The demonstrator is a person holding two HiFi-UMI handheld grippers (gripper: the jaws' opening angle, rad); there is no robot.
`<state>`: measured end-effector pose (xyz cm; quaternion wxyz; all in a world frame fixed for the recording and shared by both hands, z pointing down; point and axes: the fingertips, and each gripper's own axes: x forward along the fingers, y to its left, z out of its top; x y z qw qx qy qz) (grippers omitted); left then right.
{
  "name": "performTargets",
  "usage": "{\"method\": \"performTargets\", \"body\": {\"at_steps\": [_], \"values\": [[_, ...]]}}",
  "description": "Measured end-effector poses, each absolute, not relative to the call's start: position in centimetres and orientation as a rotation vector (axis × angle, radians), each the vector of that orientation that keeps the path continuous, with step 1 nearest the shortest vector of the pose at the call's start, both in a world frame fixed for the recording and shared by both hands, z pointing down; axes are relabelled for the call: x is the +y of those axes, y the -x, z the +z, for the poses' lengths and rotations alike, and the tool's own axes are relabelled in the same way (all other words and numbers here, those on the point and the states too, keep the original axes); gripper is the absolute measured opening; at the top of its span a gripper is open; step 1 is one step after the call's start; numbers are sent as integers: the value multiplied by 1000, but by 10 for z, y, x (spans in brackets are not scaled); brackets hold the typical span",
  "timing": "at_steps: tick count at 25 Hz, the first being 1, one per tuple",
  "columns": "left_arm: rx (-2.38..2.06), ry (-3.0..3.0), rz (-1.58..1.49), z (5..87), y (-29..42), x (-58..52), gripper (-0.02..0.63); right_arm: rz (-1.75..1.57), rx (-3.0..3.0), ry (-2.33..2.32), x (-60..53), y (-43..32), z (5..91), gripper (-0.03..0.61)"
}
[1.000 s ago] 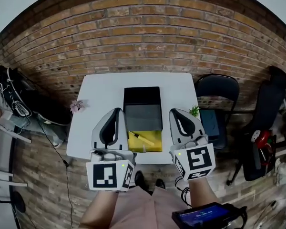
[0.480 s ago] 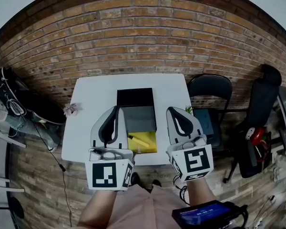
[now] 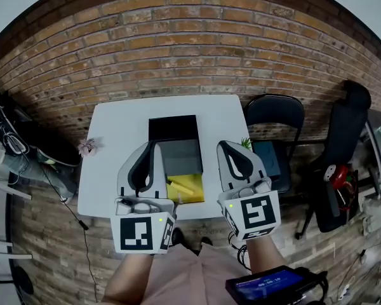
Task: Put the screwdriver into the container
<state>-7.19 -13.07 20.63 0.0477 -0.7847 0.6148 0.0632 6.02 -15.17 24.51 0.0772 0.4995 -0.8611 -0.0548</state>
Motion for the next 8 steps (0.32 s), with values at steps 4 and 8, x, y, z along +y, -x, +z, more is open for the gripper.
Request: {"method": "performTargets", "body": {"at_steps": [4,8], "values": [[1873,2396,190,208,70,-132,13,-163,-2578,-1491,-153,-61,247,-2],[1874,2397,188,209,69,-134,12,-164,-2575,-1493,-155,-62,247,-2]]}}
